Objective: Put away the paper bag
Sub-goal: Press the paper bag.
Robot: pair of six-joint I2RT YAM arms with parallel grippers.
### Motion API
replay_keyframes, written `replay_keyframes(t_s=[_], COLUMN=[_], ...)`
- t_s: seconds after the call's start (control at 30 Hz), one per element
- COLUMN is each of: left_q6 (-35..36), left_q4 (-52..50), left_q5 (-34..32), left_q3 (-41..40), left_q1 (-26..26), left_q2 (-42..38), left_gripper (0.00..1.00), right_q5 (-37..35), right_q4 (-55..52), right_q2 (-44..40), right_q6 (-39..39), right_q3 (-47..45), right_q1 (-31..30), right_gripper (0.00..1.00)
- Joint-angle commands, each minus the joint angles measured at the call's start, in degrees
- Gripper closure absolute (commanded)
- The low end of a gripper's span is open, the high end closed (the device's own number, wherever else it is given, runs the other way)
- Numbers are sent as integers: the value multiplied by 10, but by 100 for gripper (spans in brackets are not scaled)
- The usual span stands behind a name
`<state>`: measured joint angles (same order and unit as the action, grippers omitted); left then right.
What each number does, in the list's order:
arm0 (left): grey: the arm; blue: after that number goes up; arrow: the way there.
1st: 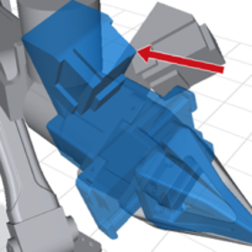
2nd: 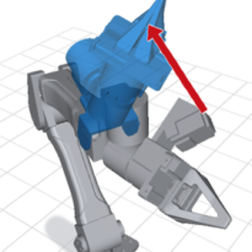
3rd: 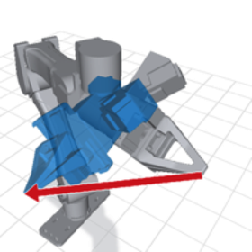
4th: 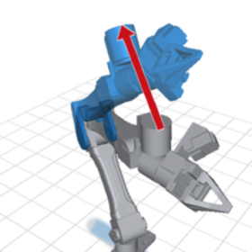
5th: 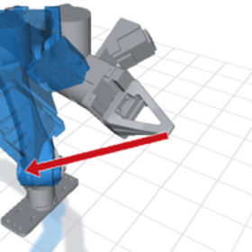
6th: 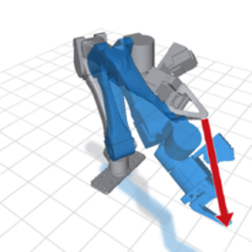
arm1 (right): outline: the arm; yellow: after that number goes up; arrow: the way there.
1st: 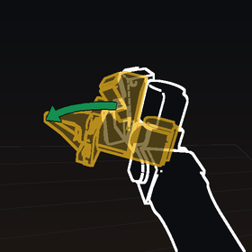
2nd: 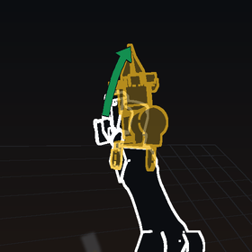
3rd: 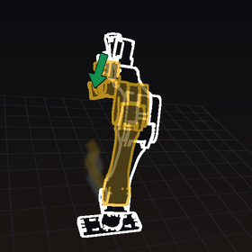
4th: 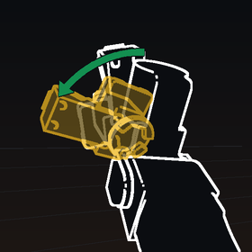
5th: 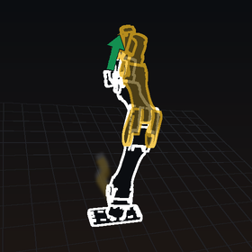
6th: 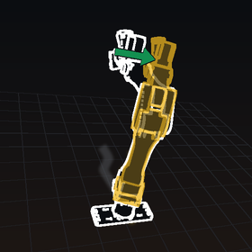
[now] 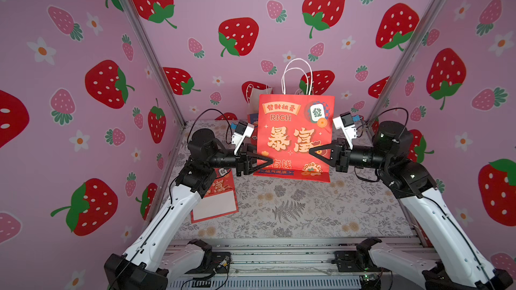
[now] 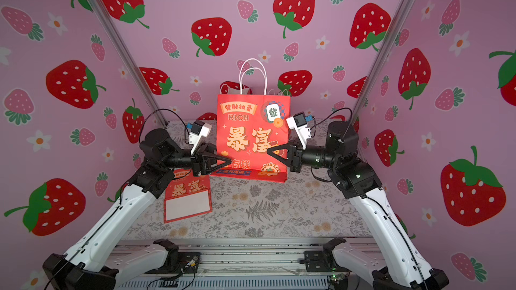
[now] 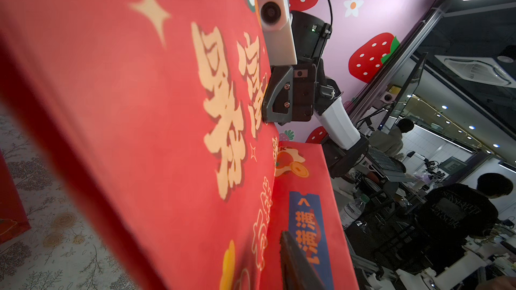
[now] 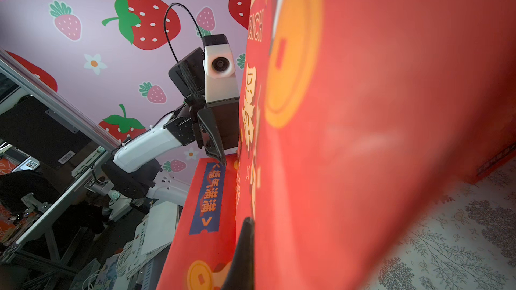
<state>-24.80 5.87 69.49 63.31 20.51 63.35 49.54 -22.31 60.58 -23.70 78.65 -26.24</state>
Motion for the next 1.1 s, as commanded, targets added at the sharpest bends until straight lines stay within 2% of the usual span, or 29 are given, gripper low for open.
replay_keyframes(t_s=[0.0, 0.13, 0.23, 0.47, 0.57, 0.7, 0.77, 0.8, 0.9, 1.0, 1.07], left_q6=[12, 11, 7, 1, 4, 22, 35, 43, 41, 71, 83], left_q4=[-3, -4, -3, 4, 1, -21, -47, -58, -64, -135, -162], left_q5=[16, 6, 2, 0, 5, 12, -3, -14, -42, -134, -183], left_q3=[3, 6, 8, 9, 9, 16, 24, 27, 32, 58, 65], left_q1=[2, 2, 2, 4, 7, 14, 13, 13, 13, 11, 11], left_q2=[-8, -9, -10, -4, 1, 9, 7, 5, 1, -7, -13], left_gripper=[76, 92, 99, 100, 100, 100, 100, 99, 74, 56, 46], right_q5=[11, 43, 50, 33, 12, 3, 2, 1, -9, -28, -44], right_q4=[41, 43, 41, 69, 79, 109, 123, 126, 125, 114, 110], right_q2=[-2, 7, 13, 18, 21, 27, 29, 29, 25, 20, 13], right_q6=[-14, -14, -11, -26, -29, -49, -58, -61, -61, -57, -53], right_q3=[-6, -5, -4, -2, 7, 6, 0, -4, -10, -14, -19], right_q1=[4, 4, 3, 0, 1, 0, 0, 0, 0, 0, 0], right_gripper=[100, 100, 92, 69, 64, 65, 75, 80, 91, 99, 100])
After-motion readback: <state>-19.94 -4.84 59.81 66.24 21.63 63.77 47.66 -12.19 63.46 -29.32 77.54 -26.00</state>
